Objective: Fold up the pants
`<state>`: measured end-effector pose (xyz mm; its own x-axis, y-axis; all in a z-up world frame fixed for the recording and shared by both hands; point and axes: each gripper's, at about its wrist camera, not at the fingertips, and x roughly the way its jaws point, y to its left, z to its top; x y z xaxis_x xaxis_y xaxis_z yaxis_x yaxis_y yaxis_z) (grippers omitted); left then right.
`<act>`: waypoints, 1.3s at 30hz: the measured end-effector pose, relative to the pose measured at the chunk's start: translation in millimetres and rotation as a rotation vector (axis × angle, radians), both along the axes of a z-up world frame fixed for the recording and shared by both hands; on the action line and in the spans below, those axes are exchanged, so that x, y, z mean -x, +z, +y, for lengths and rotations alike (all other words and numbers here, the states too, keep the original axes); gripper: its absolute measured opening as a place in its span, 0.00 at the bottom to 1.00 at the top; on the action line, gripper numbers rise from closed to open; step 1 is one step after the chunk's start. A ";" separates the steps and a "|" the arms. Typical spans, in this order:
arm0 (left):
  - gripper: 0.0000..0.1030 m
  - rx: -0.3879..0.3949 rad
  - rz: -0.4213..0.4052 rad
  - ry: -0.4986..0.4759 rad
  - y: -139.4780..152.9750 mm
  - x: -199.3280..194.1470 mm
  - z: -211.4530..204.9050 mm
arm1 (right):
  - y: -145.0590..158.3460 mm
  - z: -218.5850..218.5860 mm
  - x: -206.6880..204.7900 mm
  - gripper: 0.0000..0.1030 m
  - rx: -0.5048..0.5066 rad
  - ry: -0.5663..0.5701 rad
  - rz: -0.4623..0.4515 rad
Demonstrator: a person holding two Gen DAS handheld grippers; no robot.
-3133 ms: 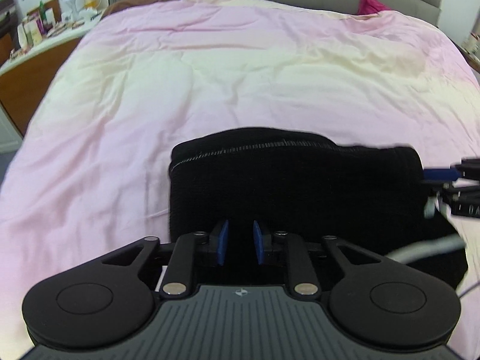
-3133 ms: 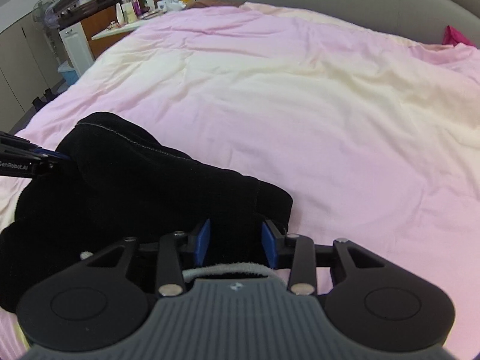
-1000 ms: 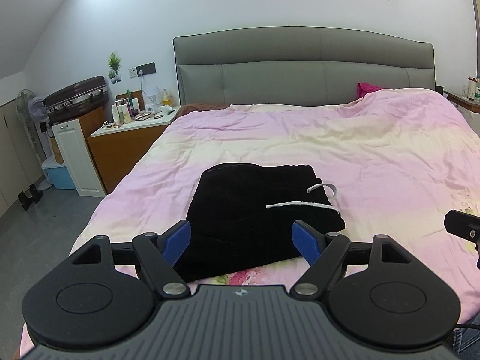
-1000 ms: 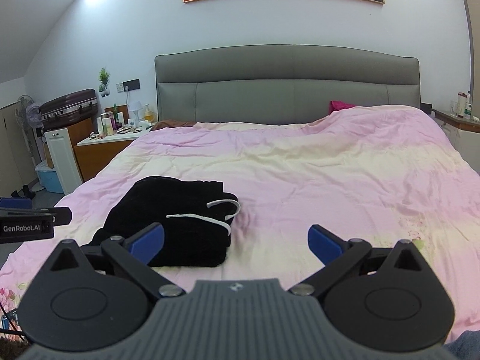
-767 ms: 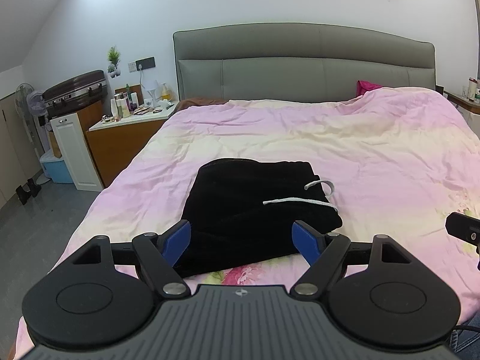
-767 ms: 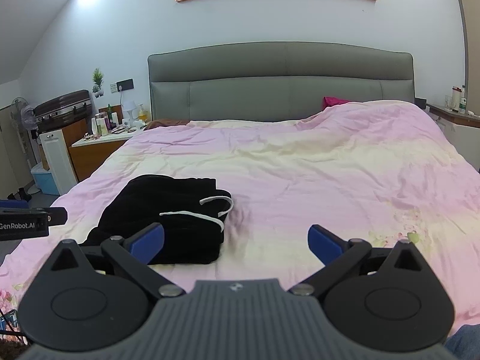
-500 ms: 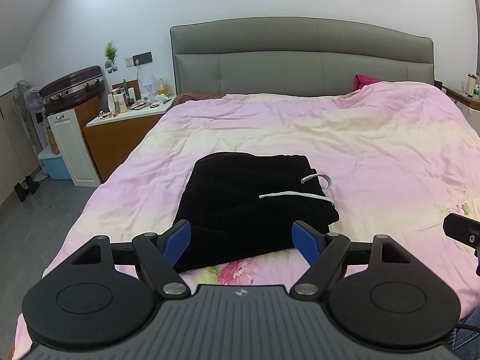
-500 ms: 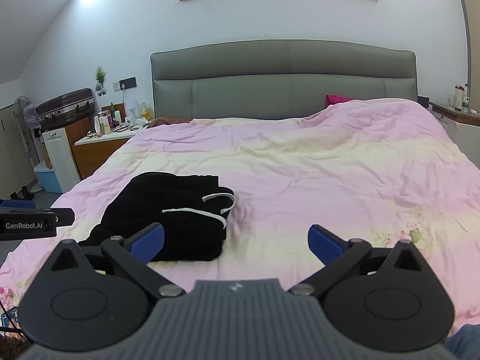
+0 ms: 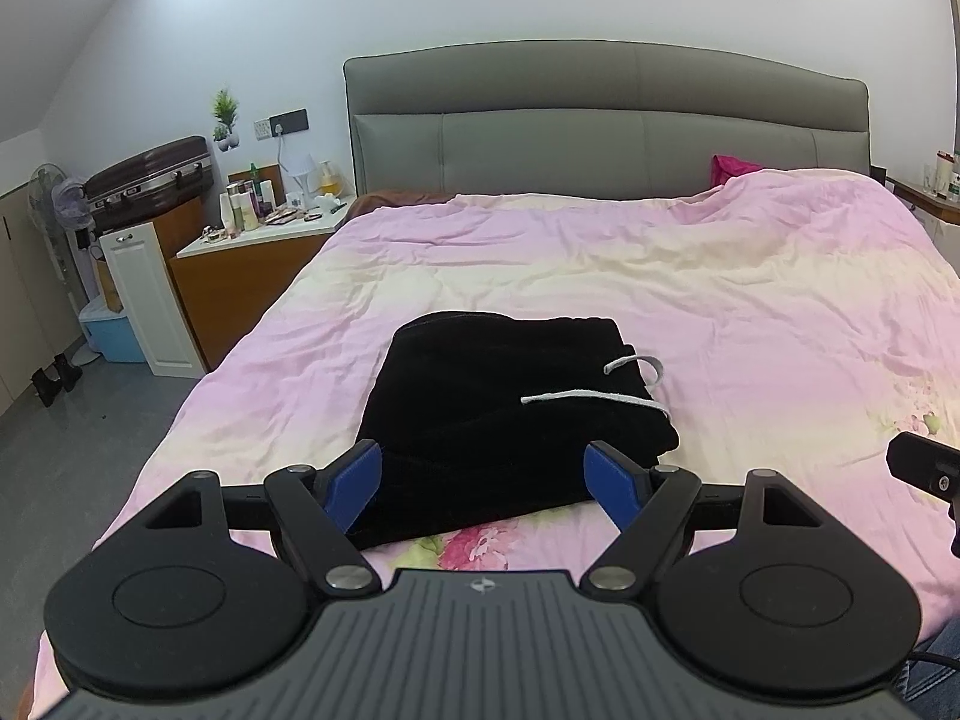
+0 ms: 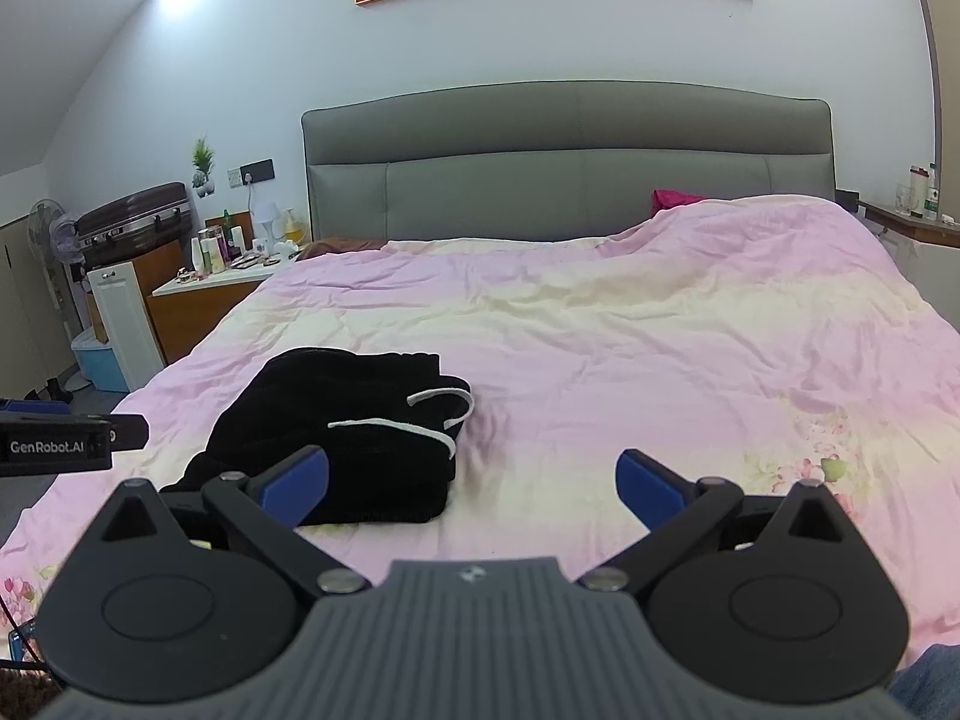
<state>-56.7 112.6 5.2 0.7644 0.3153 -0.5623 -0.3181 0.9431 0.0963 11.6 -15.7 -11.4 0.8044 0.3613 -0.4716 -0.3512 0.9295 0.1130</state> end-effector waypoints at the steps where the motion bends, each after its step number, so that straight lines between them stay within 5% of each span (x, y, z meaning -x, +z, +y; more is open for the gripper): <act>1: 0.88 0.000 -0.001 0.000 0.1 0.0 0.1 | 0.0 -0.3 0.0 0.95 0.001 0.002 -0.001; 39: 0.88 -0.001 -0.025 0.002 10.1 8.1 -2.4 | 0.0 1.2 8.5 0.95 0.009 -0.022 -0.011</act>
